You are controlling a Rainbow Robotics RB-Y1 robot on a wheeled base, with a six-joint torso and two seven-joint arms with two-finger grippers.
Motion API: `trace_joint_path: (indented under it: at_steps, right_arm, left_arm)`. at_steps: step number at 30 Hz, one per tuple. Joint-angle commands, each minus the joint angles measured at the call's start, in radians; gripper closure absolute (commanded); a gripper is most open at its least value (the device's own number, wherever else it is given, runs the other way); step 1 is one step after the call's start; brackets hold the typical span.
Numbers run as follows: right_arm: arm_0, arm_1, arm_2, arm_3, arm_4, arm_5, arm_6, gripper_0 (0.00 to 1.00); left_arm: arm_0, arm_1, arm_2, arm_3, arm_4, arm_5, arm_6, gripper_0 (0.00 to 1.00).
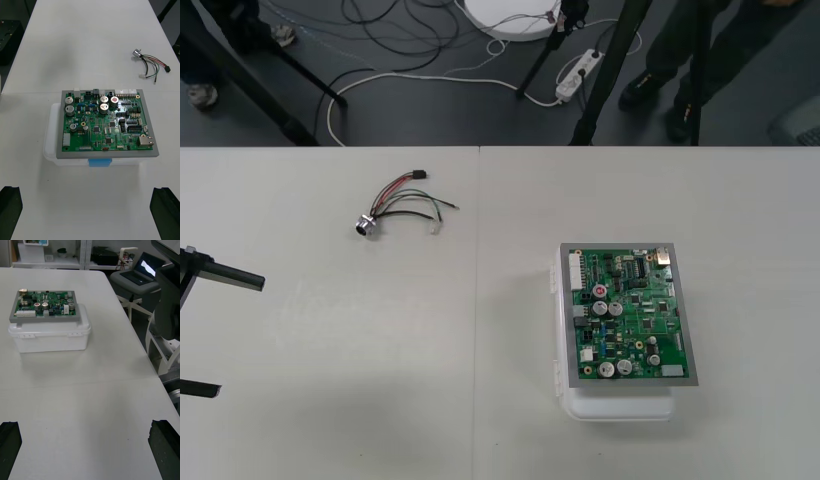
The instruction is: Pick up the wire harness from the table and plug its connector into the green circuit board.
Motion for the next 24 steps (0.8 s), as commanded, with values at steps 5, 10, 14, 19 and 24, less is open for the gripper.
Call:
trace_joint_path:
  at_steps: [5, 10, 14, 19, 24]
  right_arm:
    - [0.016, -0.045, 0.011, 0.005, -0.015, -0.008, 0.043, 0.00]
    - [0.016, -0.045, 0.011, 0.005, -0.015, -0.008, 0.043, 0.00]
    - [0.016, -0.045, 0.011, 0.005, -0.015, -0.008, 0.043, 0.00]
    - [0.016, -0.045, 0.011, 0.005, -0.015, -0.008, 0.043, 0.00]
    - [0.016, -0.045, 0.011, 0.005, -0.015, -0.008, 0.043, 0.00]
  left_arm:
    - [-0.013, 0.006, 0.033, 0.002, -0.001, 0.010, 0.053, 0.00]
    - [-0.013, 0.006, 0.033, 0.002, -0.001, 0.010, 0.053, 0.00]
    - [-0.013, 0.006, 0.033, 0.002, -0.001, 0.010, 0.053, 0.00]
    - [-0.013, 0.006, 0.033, 0.002, -0.001, 0.010, 0.053, 0.00]
    - [-0.013, 0.006, 0.033, 0.002, -0.001, 0.010, 0.053, 0.00]
